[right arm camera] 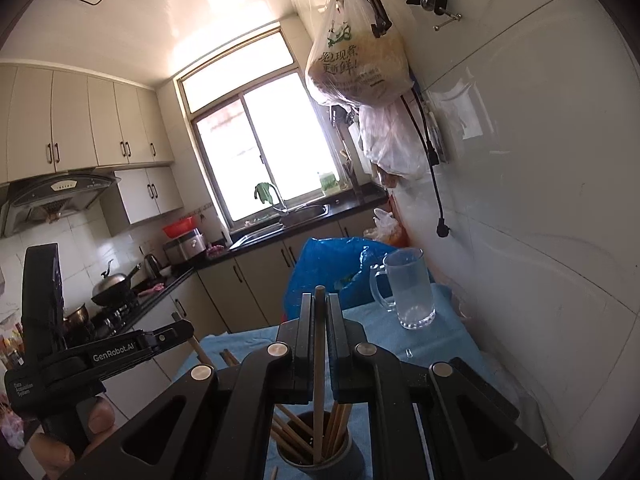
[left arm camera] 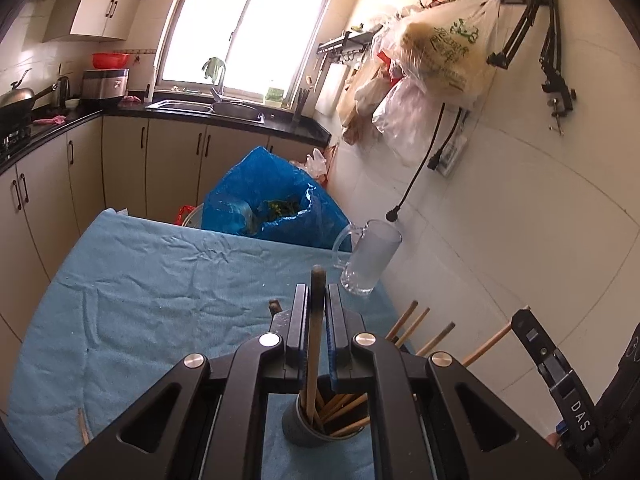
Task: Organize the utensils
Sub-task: 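Open both grippers to drop the chopsticks into the black cup, then lower both open tools to the last chopsticks on the towel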
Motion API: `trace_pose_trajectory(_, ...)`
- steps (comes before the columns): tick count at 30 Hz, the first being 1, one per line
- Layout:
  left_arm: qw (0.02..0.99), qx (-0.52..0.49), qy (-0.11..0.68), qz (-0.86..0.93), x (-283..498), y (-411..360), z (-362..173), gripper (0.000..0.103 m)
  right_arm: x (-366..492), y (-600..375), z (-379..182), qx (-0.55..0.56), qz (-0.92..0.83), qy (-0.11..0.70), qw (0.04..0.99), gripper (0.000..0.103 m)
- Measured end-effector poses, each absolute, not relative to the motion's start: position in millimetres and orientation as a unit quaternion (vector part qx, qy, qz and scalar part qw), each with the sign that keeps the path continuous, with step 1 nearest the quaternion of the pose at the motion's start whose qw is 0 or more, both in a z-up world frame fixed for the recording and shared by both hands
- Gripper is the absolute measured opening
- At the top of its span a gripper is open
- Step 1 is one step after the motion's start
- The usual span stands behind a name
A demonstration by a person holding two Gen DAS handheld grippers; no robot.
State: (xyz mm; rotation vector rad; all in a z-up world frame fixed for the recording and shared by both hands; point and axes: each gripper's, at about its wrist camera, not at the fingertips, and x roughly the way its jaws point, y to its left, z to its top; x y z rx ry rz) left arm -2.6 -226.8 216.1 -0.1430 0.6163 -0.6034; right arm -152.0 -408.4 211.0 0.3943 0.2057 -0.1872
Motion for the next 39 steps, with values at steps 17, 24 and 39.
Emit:
trace_pose_trajectory(17, 0.911, -0.094, 0.289, -0.277, -40, -158, 223, 0.058, -196, -411, 211, 0.213, -0.092, 0.11, 0.966, 0.06)
trace_pose_trajectory(24, 0.913, -0.089, 0.335, -0.214, -44, -93, 178, 0.063, -190, -388, 167, 0.207, -0.061, 0.19, 0.958, 0.069)
trace_pose_trajectory(39, 0.87, -0.097, 0.478, -0.07, -24, 25, 38, 0.068, -113, -300, 71, 0.165, 0.016, 0.382, 0.909, 0.085)
